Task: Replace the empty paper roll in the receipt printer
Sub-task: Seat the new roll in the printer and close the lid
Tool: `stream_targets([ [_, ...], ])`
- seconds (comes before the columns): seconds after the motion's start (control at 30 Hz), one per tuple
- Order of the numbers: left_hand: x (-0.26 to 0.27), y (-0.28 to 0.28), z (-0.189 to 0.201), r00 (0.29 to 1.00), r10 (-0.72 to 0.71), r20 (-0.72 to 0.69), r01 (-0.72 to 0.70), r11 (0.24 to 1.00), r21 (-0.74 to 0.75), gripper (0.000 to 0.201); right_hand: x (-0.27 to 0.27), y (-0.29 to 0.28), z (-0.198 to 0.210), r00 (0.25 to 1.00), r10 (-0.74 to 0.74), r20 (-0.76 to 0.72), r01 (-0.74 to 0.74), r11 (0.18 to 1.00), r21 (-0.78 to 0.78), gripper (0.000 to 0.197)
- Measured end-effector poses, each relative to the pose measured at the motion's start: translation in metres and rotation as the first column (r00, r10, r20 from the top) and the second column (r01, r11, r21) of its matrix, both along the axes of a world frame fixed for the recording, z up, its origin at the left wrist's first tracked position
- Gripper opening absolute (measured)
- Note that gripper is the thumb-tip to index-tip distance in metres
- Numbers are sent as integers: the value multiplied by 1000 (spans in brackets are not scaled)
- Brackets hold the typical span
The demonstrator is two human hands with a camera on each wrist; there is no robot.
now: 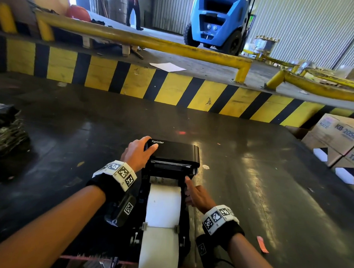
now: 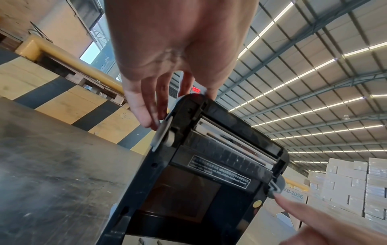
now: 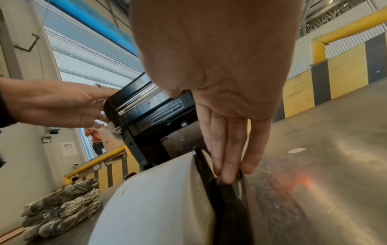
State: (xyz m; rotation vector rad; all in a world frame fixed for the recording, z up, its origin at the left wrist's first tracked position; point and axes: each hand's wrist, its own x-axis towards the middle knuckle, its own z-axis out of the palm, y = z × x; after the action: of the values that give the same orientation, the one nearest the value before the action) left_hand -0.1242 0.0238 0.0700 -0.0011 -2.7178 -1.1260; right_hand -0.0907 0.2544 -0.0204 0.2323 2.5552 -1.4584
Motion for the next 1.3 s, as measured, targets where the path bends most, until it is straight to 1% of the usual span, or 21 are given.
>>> stream_targets([
  [0.07,6,-1,-2,1000,-17,-5,17,1000,-6,44,-4,14,0,998,-15,-66,15,1000,-1,57],
  [0.17,18,-4,-6,999,-32,-16,32,999,-3,46,-5,32,28,957,-102,-271,83,993,-81,38],
  [0.2,23,-5,-7,999,-40,-25,40,999,7,46,-5,34,39,940,-104,-326,77,993,-93,34],
  [0.27,36,-7,-9,997,-60,-43,62,997,39,43,-2,35,53,917,-32,-399,12,998,-54,38],
  [0.37,59,-10,-14,993,-98,-62,102,992,72,39,12,26,65,901,119,-418,-106,993,53,47],
  [0.43,78,-13,-20,989,-124,-79,129,990,58,37,29,19,67,885,179,-429,-156,984,90,45],
  [0.53,106,-17,-32,982,-144,-119,144,990,-3,37,54,18,58,861,204,-465,-171,979,114,37],
  [0.63,132,-20,-47,983,-149,-106,146,989,-38,37,75,24,37,868,222,-444,-190,975,116,43],
  [0.8,164,-14,-69,985,-159,-60,153,983,-100,31,109,26,15,861,304,-407,-235,949,213,49],
  [0.87,174,-13,-81,986,-163,-40,159,982,-97,31,120,25,9,851,358,-384,-258,922,288,50],
  [0.97,186,-14,-97,989,-148,-13,146,984,-103,37,131,22,2,840,408,-358,-264,884,386,52],
  [1.07,193,-12,-105,991,-137,1,135,973,-188,47,138,18,-3,841,415,-347,-225,852,473,54],
  [1.1,194,-12,-105,990,-138,-13,131,964,-233,49,139,17,-4,844,420,-333,-212,832,512,56],
  [1.13,195,-12,-106,988,-151,-43,133,947,-293,50,142,16,-6,842,436,-319,-202,802,562,60],
  [1.2,198,-14,-107,975,-211,-69,163,891,-424,56,148,17,-14,814,496,-302,-183,712,678,71],
  [1.27,200,-17,-107,968,-243,-65,170,824,-541,67,155,18,-24,778,558,-288,-151,612,776,87],
  [1.3,202,-17,-107,965,-255,-66,169,792,-587,72,157,17,-28,778,569,-266,-141,571,808,97],
])
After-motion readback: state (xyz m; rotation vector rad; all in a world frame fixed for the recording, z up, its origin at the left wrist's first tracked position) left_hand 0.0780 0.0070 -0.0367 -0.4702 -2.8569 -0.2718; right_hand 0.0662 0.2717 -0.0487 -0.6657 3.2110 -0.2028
